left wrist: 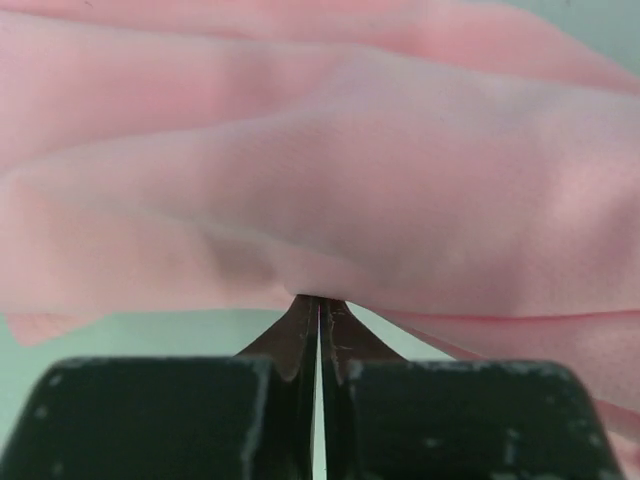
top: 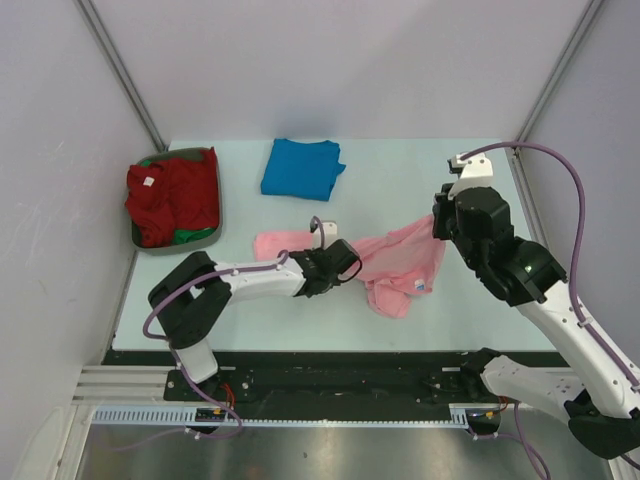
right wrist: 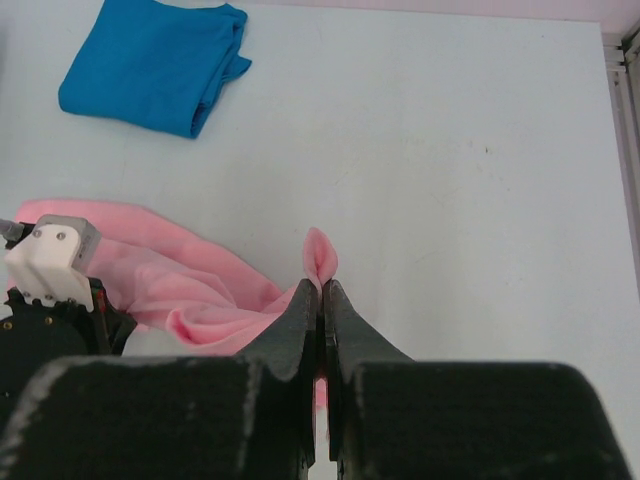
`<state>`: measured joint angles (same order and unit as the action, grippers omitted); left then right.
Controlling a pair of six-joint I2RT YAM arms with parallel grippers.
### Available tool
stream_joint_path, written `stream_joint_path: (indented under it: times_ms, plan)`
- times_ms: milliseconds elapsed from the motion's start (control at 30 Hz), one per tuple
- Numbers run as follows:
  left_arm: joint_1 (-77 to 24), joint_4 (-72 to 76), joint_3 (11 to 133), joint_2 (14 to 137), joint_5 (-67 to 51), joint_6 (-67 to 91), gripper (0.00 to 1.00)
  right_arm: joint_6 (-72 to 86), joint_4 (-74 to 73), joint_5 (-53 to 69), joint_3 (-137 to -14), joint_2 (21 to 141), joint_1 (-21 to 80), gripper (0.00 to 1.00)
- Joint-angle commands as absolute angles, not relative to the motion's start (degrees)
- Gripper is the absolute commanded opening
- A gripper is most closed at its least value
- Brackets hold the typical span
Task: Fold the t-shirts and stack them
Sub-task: Flatten the tshirt out
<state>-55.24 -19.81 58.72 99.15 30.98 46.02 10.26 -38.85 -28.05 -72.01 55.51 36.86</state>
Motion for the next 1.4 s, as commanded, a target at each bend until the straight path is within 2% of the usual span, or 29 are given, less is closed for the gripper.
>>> stream_joint_path:
  times_ms: [0,233,467,567,667,767,900,1100,1267,1367]
  plan:
    - [-52.39,-20.92,61.35,97.92,36.56,44.74,0.00,10.63,-36.39,-28.04,-72.33,52.91,36.39,0.00]
    - [-52.65,-25.39,63.89,83.25,32.62,39.30,0.00,10.63,-36.30,-28.83,-72.51,50.63,36.39,0.00]
    - [-54.49,-32.16,68.28,61.03,25.43,34.46,0.00,9.85,-33.76,-29.62,-72.69,45.36,36.47,0.00]
    - [-54.49,-36.80,73.55,58.01,22.77,31.82,0.00,9.49,-33.05,-28.30,-73.91,43.51,36.56,0.00]
    - [-54.40,-38.93,76.99,58.01,22.76,30.06,0.00,9.41,-33.92,-27.77,-75.67,44.47,36.56,0.00]
    - [-53.88,-35.79,73.14,59.41,22.15,30.32,0.00,9.93,-34.45,-27.51,-76.03,45.88,36.56,0.00]
    - [-52.30,-26.74,60.25,63.18,16.71,32.25,0.00,10.72,-36.03,-27.86,-76.03,48.68,36.56,0.00]
    - [-50.46,-13.64,47.22,74.25,11.78,36.20,0.00,12.13,-37.62,-30.84,-73.66,56.15,36.12,0.00]
    - [-44.40,-8.00,44.30,79.10,7.56,38.85,0.00,15.55,-36.21,-28.31,-70.49,62.13,30.61,0.00]
    - [-41.84,-11.84,47.28,78.49,11.05,37.97,0.00,16.78,-35.07,-27.42,-69.53,64.95,28.57,0.00]
